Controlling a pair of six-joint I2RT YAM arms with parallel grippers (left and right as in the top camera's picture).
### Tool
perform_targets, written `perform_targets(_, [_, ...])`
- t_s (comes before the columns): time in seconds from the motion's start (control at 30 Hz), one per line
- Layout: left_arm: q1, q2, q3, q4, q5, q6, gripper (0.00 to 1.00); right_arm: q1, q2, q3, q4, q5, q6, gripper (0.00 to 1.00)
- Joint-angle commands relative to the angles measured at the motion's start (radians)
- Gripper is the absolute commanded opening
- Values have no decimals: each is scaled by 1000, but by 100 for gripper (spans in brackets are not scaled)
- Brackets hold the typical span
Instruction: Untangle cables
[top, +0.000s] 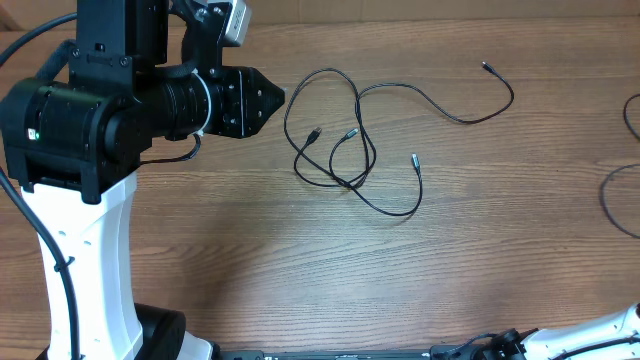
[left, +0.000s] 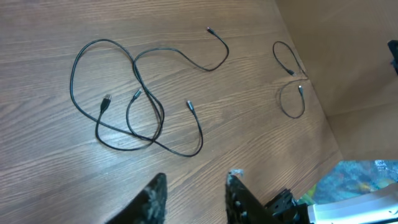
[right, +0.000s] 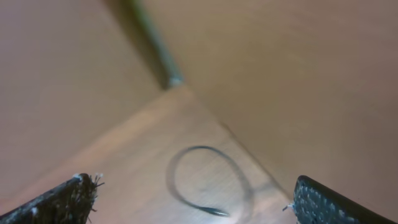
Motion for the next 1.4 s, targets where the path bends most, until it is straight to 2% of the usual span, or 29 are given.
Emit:
perform_targets(0.0, [-6, 2, 20, 2, 0, 105, 36, 44, -74, 16, 2, -179, 49, 100])
perform_targets(0.13, [-8, 2, 20, -44, -110, 202, 35, 105, -142, 16, -4, -230, 55, 100])
perform_targets(0.2, [-8, 1, 17, -71, -198, 202, 35, 148, -193, 16, -3, -231, 67, 100])
perform_targets(0.27, [-12, -1, 6, -71, -224, 204, 33, 186, -241, 16, 1, -230, 95, 100])
perform_targets(0.37, [-18, -2, -16, -71, -227, 219, 25, 242, -315, 16, 0, -231, 136, 100])
perform_targets(0.5, [-36, -21, -121, -71, -275, 232, 19, 303, -401, 16, -32, -230, 182, 100])
perform_targets(0.6, [-47, -60, -269, -47, -334, 216, 14, 340, -456, 16, -84, -219, 182, 100])
perform_targets(0.7, [-54, -149, -483, 80, -340, 187, 13, 371, -509, 16, -145, -202, 182, 100])
perform_targets(0.8, [-56, -289, -743, 276, -336, 138, 13, 394, -557, 16, -255, -134, 180, 100])
perform_targets(0.97, [-55, -524, -1154, 575, -290, 99, 20, 433, -609, 16, -472, -5, 154, 100])
perform_targets(1.17, [-56, -587, -1381, 659, -278, 108, 27, 508, -639, 16, -608, -9, 154, 100])
perform_targets(1.37, [-67, -570, -1478, 792, -210, 172, 33, 632, -665, 16, -782, -8, 120, 100])
